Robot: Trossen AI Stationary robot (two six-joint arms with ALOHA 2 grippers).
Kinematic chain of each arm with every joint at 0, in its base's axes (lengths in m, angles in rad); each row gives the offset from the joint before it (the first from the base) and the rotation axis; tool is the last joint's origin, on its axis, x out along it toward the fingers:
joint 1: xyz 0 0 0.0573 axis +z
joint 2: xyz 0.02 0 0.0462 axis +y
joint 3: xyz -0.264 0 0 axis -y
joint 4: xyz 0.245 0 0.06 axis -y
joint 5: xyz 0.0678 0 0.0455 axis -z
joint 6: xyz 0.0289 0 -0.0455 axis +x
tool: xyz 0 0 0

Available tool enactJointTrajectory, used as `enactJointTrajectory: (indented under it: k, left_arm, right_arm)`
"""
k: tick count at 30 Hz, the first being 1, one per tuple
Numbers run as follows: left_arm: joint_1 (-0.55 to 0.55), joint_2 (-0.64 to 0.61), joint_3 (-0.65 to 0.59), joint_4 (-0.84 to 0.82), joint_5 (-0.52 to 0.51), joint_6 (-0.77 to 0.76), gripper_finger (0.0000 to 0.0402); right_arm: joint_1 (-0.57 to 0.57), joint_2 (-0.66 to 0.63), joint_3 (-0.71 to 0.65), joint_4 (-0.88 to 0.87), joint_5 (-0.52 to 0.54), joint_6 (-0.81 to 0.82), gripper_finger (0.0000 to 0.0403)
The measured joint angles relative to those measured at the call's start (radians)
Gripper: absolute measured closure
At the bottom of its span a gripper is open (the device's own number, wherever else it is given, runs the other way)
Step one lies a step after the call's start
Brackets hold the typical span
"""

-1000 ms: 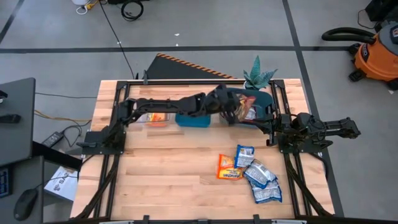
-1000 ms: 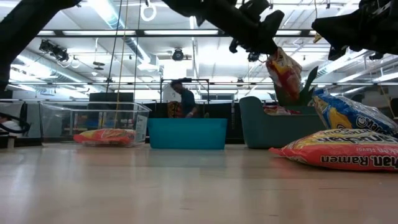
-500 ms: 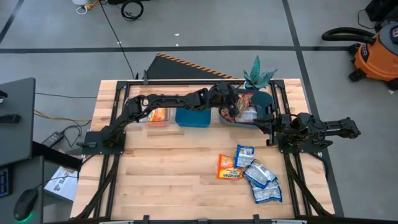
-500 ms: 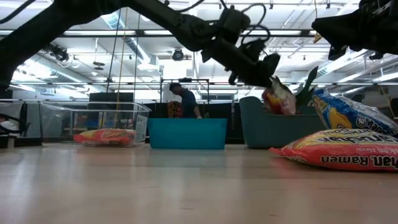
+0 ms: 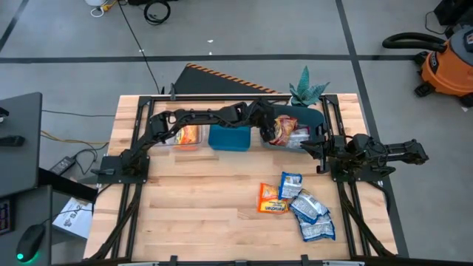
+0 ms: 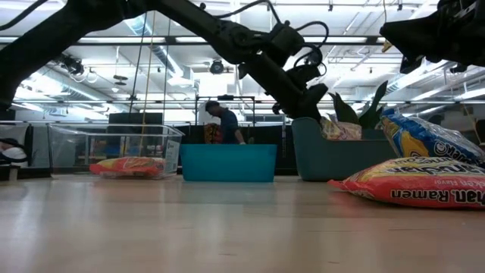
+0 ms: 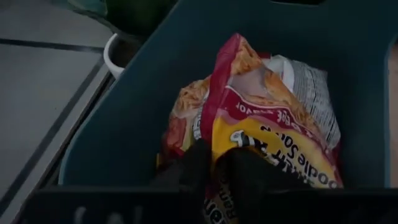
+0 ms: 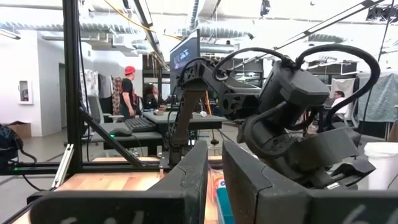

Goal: Sort Maruchan noodles
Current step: Put the red noodle pack into the dark blue bin, then put the blue noodle pack into the blue bin

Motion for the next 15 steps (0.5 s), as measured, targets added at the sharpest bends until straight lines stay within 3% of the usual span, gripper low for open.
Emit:
enactJointTrajectory:
  k: [4, 10, 15]
  left_arm:
    - [-0.013, -0.028, 0.000, -0.045, -0.041, 0.055, 0.0274]
    - [-0.063, -0.097, 0.000, -0.067, -0.217, 0.161, 0.0207]
    - [-0.131, -0.153, 0.001, -0.118, -0.182, 0.165, 0.0198]
  right_arm:
    - [0.000, 0.000, 0.000, 0.000, 0.000, 0.000, 0.0348]
    - [0.000, 0.000, 0.000, 0.000, 0.000, 0.000, 0.0348]
    - [0.000, 0.000, 0.000, 0.000, 0.000, 0.000, 0.0348]
